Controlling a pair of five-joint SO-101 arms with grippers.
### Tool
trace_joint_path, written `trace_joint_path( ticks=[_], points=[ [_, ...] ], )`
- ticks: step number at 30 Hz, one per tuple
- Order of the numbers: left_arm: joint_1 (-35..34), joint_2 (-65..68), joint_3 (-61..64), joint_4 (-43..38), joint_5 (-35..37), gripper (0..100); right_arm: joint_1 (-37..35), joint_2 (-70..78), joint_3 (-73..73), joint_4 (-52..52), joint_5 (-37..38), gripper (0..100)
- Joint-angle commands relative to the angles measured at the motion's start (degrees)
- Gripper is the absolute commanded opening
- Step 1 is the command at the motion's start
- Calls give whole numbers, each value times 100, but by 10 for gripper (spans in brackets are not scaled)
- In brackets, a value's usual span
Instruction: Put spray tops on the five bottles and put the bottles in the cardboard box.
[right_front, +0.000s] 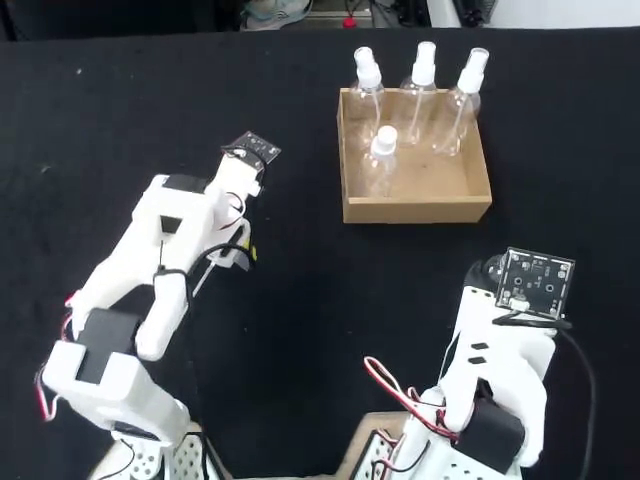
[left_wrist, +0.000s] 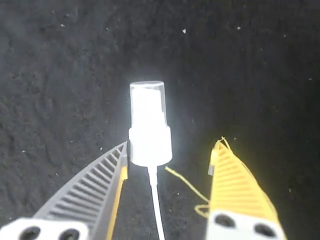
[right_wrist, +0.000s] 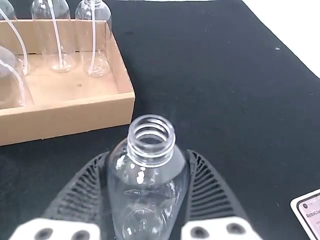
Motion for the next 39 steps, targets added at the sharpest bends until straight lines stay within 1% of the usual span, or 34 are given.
trace_joint_path(
  ticks=[1,9,12,14,15,18,22,25,28,33,35,39],
  points=[
    [-31,123,-453,-26,44,256,-88,-514,-84,-62,-62,15],
    [-22,404,-602,-26,44,244,-88,-514,-163,-53,-62,15],
    [-22,413,-549,26,44,139,-88,-514,-163,-70,-62,15],
    [-22,413,-602,273,44,59,-97,-514,-171,-105,-62,15],
    [-31,369,-602,325,44,41,-97,-514,-180,-132,-62,15],
    [-171,281,-637,492,35,70,-264,-488,-382,-202,-62,15],
    [-523,-404,-971,1257,35,80,-941,-470,-927,-62,-62,15],
    [-866,-1292,-1244,1820,79,80,-1714,-462,-1226,-53,-62,15],
    [-1156,-2251,-1358,2057,211,80,-2488,-462,-1279,-88,-185,15],
    [-1235,-3710,-1385,2066,1187,80,-3859,-462,-1253,-422,-466,15],
    [-1086,-4193,-1332,1820,1495,81,-4369,-462,-1147,-651,-466,15],
    [-875,-5020,-1341,1240,2092,83,-4862,-462,-514,-1415,-466,15]
  ],
)
